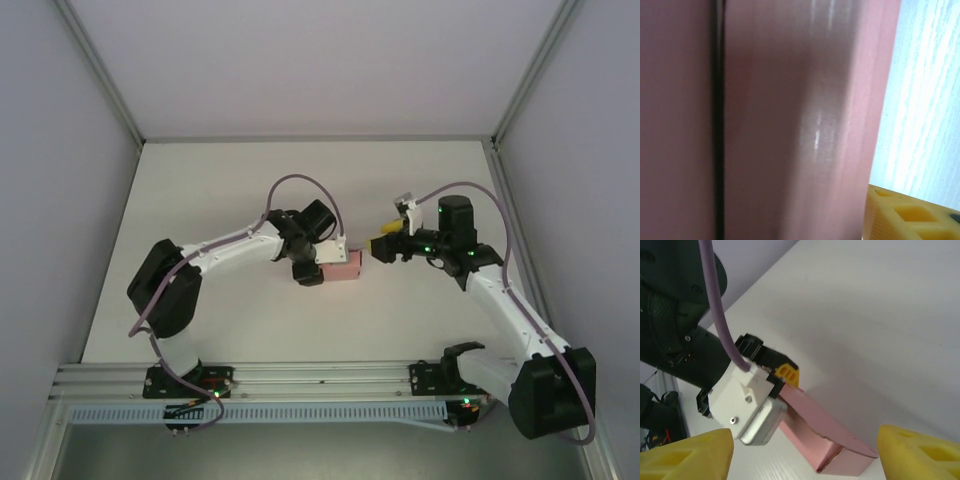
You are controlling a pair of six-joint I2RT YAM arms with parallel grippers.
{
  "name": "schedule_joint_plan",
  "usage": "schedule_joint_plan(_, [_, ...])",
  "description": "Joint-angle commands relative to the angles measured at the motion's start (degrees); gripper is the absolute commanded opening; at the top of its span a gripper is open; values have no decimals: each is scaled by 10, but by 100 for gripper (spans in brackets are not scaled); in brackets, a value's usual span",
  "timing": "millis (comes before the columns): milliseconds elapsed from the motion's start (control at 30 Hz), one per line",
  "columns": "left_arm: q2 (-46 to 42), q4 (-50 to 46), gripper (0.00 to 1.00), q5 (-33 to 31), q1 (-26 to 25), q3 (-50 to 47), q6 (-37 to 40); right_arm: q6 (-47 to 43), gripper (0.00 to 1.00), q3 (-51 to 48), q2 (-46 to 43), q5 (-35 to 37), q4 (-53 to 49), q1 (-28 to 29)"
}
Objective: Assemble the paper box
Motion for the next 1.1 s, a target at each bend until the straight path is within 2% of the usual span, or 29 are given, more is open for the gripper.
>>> schedule_joint_plan(0, [15, -20, 59, 25, 3, 8, 19, -101, 71, 20, 14, 41, -64, 31])
schedule_joint_plan(200, [17, -23, 59, 31, 10, 12, 25, -186, 66, 20, 49, 97, -61, 49])
schedule_joint_plan(333, [16, -20, 59, 34, 11, 12, 25, -251, 62, 50, 97, 85, -118, 49])
schedule_joint_plan(467, [17, -23, 59, 34, 11, 14, 25, -266, 61, 75, 139, 76, -125, 51])
schedule_joint_plan(800, [19, -24, 59, 33, 11, 14, 24, -290, 63, 106, 152, 173, -119, 53])
schedule_joint_plan(900, [19, -25, 59, 33, 10, 14, 25, -301, 62, 110, 159, 160, -126, 52])
schedule_joint_plan(1067, [19, -23, 59, 33, 11, 18, 20, -301, 53, 120, 181, 119, -142, 54])
